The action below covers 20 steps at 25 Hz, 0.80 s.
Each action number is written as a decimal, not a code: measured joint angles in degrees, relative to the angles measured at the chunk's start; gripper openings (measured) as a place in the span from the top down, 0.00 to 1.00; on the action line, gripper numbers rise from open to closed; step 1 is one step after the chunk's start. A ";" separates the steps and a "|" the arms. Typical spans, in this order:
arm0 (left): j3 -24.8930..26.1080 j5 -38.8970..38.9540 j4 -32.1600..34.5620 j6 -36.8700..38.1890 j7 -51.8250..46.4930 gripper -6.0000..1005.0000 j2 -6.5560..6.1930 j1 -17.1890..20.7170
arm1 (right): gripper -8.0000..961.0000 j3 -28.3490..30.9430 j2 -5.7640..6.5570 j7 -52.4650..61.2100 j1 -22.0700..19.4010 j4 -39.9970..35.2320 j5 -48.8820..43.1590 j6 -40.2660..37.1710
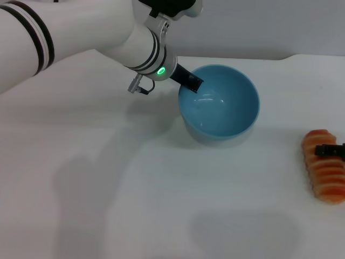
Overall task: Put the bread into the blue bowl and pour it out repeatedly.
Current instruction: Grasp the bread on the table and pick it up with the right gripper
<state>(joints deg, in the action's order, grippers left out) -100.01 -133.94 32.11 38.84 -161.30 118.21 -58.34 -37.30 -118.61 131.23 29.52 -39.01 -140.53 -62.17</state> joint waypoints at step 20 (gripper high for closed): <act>0.00 -0.09 0.26 -0.58 0.11 0.99 0.00 0.51 | 0.47 -1.54 0.00 -4.38 1.55 -0.26 3.90 -0.27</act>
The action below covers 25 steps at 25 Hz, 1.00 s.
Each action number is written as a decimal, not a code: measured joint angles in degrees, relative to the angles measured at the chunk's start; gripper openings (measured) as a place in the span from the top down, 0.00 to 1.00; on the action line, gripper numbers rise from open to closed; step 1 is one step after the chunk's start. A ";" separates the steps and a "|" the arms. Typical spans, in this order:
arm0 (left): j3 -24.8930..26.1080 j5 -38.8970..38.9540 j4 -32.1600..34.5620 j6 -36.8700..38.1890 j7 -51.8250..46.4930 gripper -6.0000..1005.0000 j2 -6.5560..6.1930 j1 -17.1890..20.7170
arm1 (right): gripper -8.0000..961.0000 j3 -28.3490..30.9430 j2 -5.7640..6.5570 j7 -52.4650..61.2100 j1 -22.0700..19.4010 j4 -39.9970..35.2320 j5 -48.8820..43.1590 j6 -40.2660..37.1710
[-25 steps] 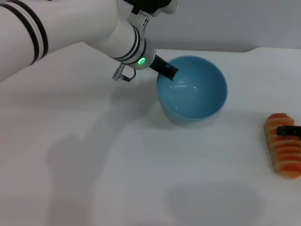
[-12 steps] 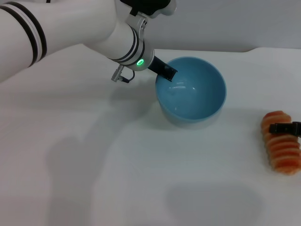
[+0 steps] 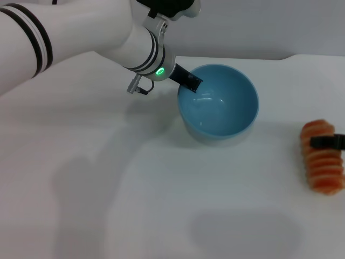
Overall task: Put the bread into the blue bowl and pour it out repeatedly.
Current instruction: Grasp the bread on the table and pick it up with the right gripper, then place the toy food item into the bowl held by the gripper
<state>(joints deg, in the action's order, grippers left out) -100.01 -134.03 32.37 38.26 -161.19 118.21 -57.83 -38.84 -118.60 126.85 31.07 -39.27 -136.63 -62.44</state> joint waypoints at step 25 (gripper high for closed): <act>-1.83 3.58 1.01 3.06 -0.09 0.99 0.67 0.10 | 0.66 -14.56 -0.29 -19.78 5.54 -0.10 31.69 -3.47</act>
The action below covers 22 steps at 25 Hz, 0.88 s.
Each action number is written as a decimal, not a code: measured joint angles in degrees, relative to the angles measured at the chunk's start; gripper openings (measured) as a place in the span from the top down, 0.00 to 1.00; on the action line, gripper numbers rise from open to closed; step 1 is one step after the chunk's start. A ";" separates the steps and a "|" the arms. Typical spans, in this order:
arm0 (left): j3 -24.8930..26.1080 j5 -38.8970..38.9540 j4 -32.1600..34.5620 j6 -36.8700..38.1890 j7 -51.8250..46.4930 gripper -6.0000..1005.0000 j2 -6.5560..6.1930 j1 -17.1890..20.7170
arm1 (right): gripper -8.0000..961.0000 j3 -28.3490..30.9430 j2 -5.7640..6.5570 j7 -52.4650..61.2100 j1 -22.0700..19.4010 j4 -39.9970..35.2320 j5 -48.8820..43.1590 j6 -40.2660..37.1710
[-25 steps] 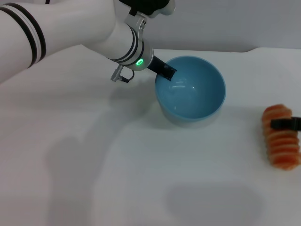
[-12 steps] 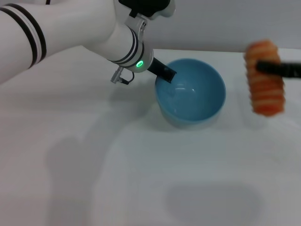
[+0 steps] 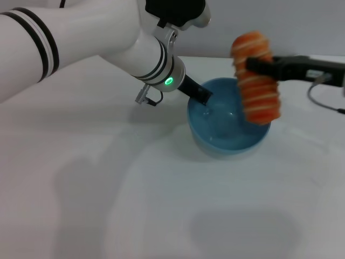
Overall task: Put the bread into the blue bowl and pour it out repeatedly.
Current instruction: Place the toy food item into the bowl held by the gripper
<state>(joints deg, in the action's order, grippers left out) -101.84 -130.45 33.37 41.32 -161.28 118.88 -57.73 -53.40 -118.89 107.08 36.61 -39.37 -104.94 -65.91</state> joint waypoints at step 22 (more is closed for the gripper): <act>-0.79 0.73 0.03 -1.23 0.15 0.99 -0.32 0.91 | 0.55 -9.84 -0.11 -5.26 2.32 8.22 8.41 5.59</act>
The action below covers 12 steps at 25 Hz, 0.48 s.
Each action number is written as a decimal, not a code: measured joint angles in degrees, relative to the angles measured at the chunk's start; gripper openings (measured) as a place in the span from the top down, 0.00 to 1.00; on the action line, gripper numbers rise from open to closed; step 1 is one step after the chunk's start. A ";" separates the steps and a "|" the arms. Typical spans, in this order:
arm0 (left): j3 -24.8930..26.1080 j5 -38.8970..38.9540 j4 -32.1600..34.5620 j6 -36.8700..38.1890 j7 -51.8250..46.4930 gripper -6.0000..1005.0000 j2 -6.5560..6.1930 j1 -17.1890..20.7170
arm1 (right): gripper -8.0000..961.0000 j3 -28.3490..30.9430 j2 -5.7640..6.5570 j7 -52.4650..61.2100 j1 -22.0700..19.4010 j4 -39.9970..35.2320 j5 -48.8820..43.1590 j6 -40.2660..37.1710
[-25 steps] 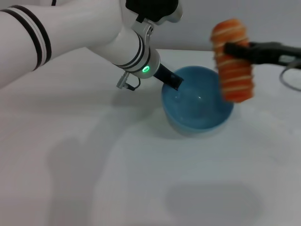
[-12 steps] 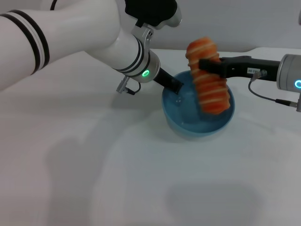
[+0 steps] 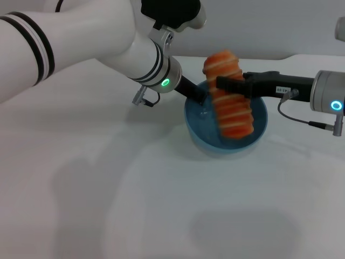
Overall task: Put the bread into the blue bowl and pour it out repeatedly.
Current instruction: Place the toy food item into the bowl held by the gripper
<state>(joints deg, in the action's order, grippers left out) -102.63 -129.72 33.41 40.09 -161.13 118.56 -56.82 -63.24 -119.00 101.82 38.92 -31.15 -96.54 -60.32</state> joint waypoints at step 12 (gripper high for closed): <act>0.01 -0.04 -0.30 -0.50 0.08 0.99 -0.10 -0.04 | 0.38 0.44 0.27 1.21 -0.93 0.76 0.05 -0.47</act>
<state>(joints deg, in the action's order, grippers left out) -102.63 -129.76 33.11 39.59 -161.05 118.46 -56.86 -62.80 -118.73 103.03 38.00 -30.39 -96.49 -60.79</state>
